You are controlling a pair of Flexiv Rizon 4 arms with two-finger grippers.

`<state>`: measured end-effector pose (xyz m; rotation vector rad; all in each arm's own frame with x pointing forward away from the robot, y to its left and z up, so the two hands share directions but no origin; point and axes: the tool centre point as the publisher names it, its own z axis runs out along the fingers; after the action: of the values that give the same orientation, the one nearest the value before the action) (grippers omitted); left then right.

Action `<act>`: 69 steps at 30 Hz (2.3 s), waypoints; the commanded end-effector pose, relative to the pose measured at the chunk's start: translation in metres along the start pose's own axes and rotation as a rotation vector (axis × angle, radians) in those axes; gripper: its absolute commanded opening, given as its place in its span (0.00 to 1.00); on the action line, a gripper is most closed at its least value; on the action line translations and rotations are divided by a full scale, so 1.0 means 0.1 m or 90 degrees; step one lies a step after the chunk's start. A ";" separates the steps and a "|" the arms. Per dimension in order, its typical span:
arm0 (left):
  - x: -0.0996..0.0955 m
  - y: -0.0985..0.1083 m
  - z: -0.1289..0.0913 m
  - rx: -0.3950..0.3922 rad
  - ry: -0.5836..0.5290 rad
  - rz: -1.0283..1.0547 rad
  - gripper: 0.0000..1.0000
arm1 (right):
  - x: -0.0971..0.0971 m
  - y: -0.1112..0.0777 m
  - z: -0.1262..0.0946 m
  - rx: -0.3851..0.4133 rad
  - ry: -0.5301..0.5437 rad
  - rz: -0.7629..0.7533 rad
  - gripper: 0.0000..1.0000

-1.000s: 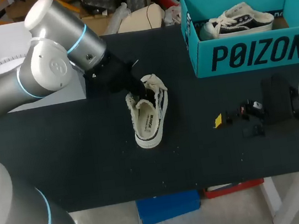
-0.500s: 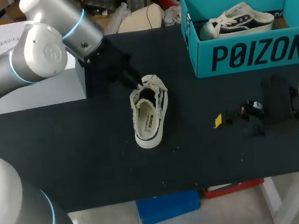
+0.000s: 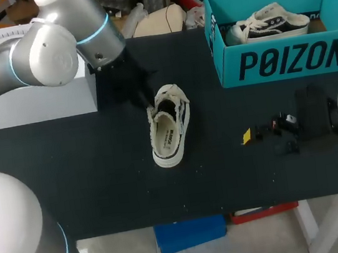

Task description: Take the shoe out of the shoebox, open the shoe tongue, remove and reinsert the insole, then place the shoe into the shoebox

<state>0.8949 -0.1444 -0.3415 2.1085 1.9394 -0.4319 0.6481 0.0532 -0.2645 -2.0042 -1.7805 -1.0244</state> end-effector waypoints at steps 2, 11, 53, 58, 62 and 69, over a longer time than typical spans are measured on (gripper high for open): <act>0.01 -0.08 0.11 0.001 0.016 0.024 0.17 | 0.01 0.00 0.01 0.000 -0.001 0.000 1.00; 0.14 -0.17 0.26 -0.009 0.058 0.056 0.17 | 0.01 0.00 0.01 0.000 -0.001 0.000 1.00; -0.08 -0.10 0.19 -0.013 0.029 0.056 0.00 | 0.01 0.00 0.01 0.000 -0.001 0.000 1.00; -0.30 -0.06 -0.33 -0.079 -0.021 -0.001 0.00 | 0.01 0.00 0.01 0.000 -0.001 0.000 1.00; -0.43 0.02 -0.74 -0.146 -0.066 -0.083 0.00 | 0.01 0.00 0.01 0.000 -0.001 0.000 1.00; -0.24 0.30 -1.39 -0.288 -0.150 -0.278 0.00 | 0.01 0.00 0.01 0.000 -0.001 0.000 1.00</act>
<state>0.9385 -0.1543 -0.2398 1.6441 2.0285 -0.3352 0.6481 0.0532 -0.2645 -2.0042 -1.7805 -1.0244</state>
